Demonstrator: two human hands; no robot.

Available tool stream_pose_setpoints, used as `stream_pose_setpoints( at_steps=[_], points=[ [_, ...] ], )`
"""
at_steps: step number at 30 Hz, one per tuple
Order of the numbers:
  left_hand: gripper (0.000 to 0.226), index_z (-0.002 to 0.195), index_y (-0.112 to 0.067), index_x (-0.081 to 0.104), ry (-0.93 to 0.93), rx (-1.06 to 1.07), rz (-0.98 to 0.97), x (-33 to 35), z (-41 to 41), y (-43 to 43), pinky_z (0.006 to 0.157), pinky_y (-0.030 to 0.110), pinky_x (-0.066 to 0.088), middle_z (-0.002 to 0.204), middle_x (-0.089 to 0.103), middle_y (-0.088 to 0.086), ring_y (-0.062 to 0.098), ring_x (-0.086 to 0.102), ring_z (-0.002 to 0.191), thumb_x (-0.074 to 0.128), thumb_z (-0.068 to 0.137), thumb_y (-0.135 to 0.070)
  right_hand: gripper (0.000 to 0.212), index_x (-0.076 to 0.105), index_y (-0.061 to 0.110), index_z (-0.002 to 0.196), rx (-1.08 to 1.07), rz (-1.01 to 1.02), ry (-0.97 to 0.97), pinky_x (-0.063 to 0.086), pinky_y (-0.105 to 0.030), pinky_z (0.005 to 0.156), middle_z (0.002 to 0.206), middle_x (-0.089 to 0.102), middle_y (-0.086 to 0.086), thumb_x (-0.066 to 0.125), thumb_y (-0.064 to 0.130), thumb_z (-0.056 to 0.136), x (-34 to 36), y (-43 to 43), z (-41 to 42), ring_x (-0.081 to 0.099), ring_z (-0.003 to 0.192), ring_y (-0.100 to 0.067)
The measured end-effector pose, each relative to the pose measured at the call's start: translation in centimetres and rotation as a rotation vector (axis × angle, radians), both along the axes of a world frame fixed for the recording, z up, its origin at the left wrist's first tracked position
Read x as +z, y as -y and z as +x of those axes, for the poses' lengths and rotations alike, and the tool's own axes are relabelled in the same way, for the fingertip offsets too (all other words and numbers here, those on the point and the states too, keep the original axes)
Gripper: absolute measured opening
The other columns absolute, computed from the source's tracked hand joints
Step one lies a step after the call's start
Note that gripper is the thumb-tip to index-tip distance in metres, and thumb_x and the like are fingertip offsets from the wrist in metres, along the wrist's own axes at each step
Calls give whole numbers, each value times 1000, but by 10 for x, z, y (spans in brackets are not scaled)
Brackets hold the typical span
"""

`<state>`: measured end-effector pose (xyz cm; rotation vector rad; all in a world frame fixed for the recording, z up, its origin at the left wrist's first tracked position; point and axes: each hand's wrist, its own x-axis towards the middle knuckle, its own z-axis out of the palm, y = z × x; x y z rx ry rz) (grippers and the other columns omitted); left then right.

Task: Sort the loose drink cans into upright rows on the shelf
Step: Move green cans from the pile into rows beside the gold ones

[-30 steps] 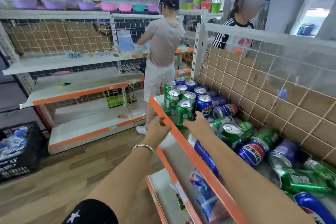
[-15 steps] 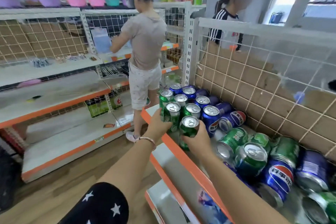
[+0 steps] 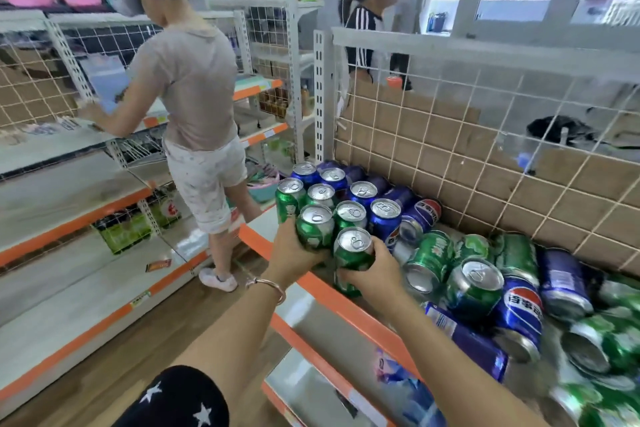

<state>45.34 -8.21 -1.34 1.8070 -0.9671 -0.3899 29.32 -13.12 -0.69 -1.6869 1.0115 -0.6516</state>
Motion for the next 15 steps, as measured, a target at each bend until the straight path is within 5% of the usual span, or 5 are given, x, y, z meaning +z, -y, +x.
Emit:
stream_pose_setpoints(
  at_steps=[3,8,12,15],
  points=[
    [59,105,-26,60,-164,-34,-122,-3,-6,-2,79,34,58,101,71,0,13,69,95,81,52,-9,56,50,28,105,-63,-35,52,42,-15,69,91,58,19,80,5,64,5,-6,-2,57,86,-5],
    [63,117,-9,43,-333,-138,12,10,-21,-18,76,28,56,109,61,9,16,63,97,76,64,-17,51,50,25,105,-112,-70,106,41,-7,60,91,58,15,78,3,69,17,-15,-10,54,79,5],
    [61,121,-11,39,-539,-335,-3,22,-39,-31,81,33,55,116,59,13,20,63,100,72,71,-17,55,57,20,117,-228,-112,124,51,-28,80,96,65,7,80,13,67,31,-25,-28,62,92,-15],
    [45,119,-7,45,-715,-521,46,36,-54,-32,79,35,56,109,65,14,24,68,94,65,79,-7,44,62,23,108,-267,-95,129,55,-40,85,98,70,1,80,20,68,38,-33,-61,66,92,-18]
  ],
)
